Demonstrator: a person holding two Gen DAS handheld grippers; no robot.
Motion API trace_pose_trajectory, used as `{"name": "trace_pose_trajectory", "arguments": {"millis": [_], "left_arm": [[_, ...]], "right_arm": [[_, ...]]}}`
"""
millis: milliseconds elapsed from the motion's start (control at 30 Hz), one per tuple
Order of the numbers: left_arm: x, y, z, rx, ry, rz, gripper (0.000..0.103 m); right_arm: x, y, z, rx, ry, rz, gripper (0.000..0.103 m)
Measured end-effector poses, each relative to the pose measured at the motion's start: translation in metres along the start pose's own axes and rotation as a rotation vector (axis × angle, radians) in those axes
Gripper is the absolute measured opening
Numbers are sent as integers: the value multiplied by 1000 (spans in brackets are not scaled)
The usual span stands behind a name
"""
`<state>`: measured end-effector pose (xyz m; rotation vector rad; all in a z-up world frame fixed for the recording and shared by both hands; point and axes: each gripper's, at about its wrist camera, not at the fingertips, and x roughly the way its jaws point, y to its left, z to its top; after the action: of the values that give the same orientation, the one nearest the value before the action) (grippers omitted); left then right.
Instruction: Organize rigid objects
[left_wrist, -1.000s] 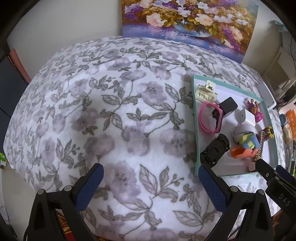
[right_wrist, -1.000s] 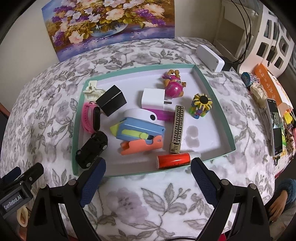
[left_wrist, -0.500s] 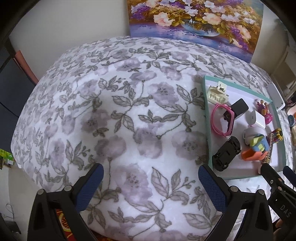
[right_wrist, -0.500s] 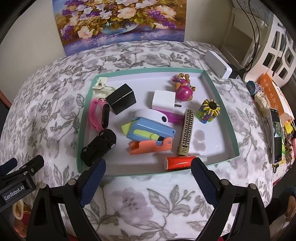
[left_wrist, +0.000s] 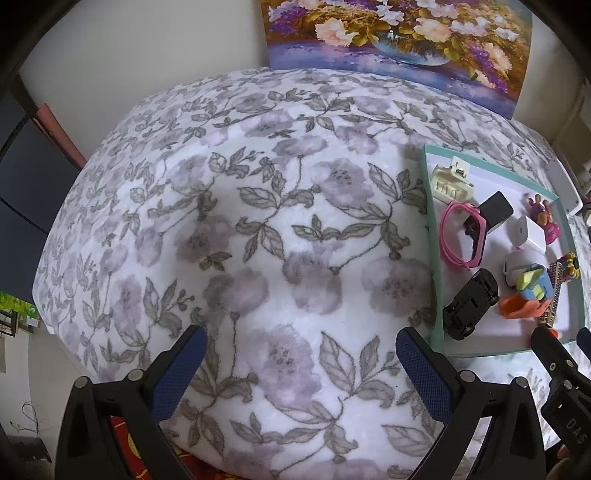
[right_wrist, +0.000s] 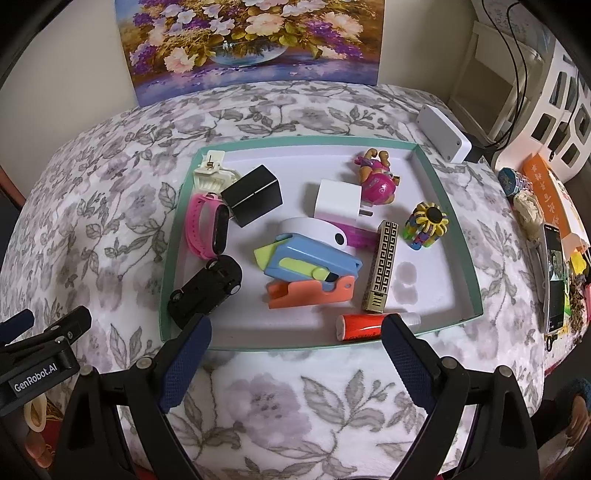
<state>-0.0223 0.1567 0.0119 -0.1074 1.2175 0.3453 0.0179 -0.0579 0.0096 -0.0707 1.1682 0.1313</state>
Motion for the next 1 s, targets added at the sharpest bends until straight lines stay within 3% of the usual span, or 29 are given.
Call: {"name": "trace_pose_trajectory", "arguments": {"millis": [1000], "left_arm": [[2,1,0,-13,10,5,103]], "right_arm": [[3,0,-1,-4,8,-9,93]]}}
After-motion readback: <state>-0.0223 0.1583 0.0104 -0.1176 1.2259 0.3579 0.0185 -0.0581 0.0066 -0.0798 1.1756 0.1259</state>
